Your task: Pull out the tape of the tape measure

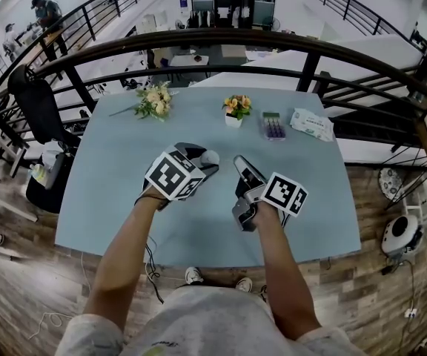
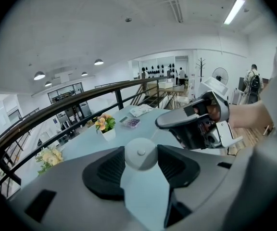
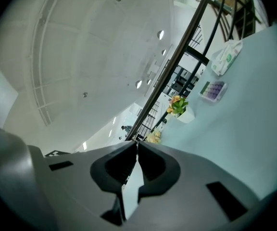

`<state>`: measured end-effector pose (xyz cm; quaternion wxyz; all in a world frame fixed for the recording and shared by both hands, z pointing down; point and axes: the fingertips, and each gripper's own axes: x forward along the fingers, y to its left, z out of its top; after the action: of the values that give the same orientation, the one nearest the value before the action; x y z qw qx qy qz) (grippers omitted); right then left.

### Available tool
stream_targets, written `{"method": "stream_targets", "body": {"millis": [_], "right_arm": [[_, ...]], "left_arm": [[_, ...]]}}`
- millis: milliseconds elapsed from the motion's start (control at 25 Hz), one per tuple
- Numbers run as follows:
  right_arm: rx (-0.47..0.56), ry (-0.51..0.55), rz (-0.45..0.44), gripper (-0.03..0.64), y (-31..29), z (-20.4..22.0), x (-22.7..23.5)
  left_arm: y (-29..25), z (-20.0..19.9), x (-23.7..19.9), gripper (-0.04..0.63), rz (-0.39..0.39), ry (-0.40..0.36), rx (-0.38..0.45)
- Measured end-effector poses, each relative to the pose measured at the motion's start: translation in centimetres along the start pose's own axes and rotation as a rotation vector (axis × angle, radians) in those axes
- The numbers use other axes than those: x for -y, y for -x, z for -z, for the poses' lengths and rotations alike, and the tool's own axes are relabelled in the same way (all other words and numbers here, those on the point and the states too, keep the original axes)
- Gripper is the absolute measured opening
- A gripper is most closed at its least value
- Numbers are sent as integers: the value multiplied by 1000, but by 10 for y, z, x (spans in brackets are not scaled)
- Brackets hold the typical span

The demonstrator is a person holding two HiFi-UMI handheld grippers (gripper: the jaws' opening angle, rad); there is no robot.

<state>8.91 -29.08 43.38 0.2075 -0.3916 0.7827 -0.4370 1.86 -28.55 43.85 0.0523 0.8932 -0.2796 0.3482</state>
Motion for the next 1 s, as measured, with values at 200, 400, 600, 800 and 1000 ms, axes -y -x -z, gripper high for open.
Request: {"method": "stream_targets", "body": {"millis": [200,400,600,800,1000], "right_arm": [[30,-3,0,17,7,-17,6],[24,24,4,17,8,-15,4],[13,52,27,17,7,-13,5],[2,79,35,17,7,-11,4],[5,95,40,17,7,-11,3]], "left_arm": [[7,3,-15,212,-19,25,11],[7,4,-16,212,-28,21,13],[7,4,-16,212,-32,24,9],[8,7,-16,212,-32,23,8],[8,7,-16,212,-30,19,7]]}}
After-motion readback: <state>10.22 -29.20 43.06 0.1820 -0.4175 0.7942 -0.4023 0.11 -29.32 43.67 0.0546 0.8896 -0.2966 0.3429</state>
